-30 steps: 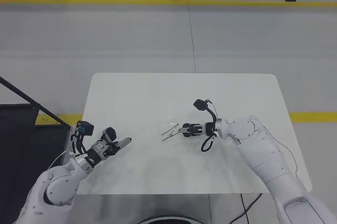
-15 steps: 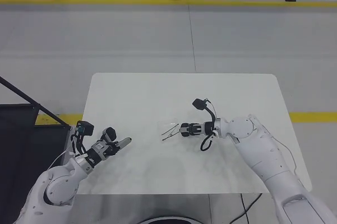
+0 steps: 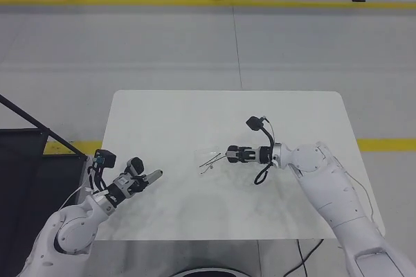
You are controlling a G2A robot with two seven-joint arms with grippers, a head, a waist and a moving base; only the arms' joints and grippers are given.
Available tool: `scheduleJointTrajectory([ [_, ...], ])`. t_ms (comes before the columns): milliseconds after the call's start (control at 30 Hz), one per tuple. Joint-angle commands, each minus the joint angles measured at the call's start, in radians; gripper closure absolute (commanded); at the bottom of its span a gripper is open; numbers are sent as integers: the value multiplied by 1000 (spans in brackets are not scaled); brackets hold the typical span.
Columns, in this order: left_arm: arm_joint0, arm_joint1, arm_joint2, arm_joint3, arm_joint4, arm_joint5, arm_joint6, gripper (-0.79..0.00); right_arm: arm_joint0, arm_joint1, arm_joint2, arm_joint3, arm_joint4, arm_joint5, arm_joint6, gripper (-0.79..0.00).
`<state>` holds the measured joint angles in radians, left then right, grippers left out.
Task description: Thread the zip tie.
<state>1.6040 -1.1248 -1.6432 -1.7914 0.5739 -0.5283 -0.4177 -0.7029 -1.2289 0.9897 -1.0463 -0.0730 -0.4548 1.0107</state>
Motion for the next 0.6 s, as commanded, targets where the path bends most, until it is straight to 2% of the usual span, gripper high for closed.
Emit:
scheduleJointTrajectory([
  [0,-4,2,-4,1,9,-23,3,-785,-24,13,25,-61,-4,-9,27,0],
  [167,-40,8,-8,19,-15,-112,3,-785,-83,46,82,-229,-18,-27,134,0],
  [333,-104,22,7,56,-71,-299,-69,-785,-121,68,111,-374,9,-27,258,0],
  [567,-196,41,58,134,-188,-470,-169,-785,-135,83,104,-510,48,-11,343,0],
])
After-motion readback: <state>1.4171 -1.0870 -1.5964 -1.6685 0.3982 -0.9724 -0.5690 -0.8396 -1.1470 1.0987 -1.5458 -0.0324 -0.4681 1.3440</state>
